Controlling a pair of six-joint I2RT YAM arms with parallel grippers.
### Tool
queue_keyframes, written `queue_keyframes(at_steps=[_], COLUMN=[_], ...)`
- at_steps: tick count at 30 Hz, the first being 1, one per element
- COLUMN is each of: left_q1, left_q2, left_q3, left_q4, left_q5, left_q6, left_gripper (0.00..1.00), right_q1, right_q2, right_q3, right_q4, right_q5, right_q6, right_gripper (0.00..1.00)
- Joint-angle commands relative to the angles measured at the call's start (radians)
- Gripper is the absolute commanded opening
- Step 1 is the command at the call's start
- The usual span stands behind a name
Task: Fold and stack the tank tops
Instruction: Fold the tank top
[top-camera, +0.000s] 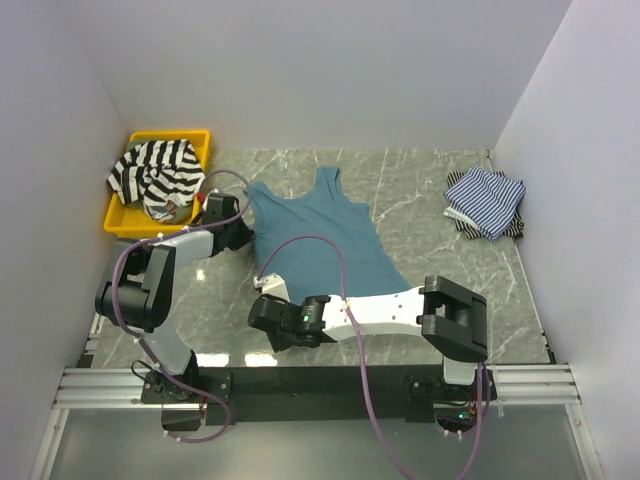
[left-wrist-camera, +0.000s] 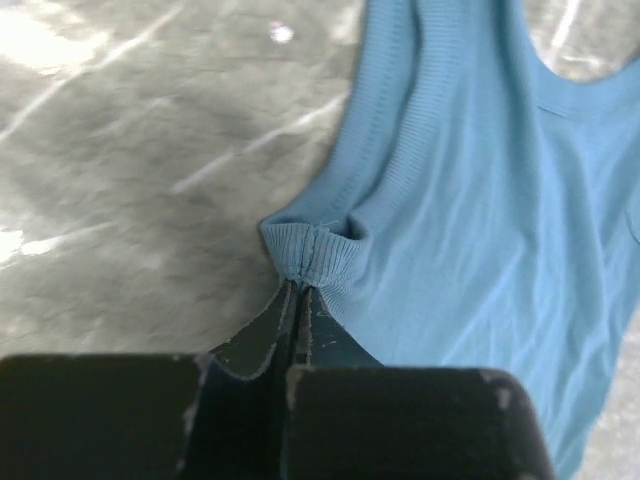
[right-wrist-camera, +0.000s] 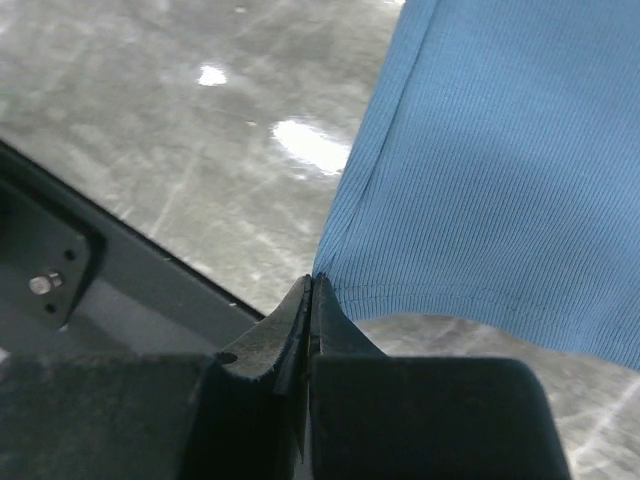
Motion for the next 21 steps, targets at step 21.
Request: queue_keyframes(at_steps=[21], left_q1=[0.034], left_q2=[-0.215], left_q3=[-0.195], left_q4=[-0.087], left_q5=[-0.249], left_q6=[-0.183], left_gripper=[0.01], right_q1=[0.022], right_q2=[-0.073], right_q3=[-0.080], right_q4=[0.205], right_q5=[-0.215], right_q6=[-0.003], right_gripper=[0.00])
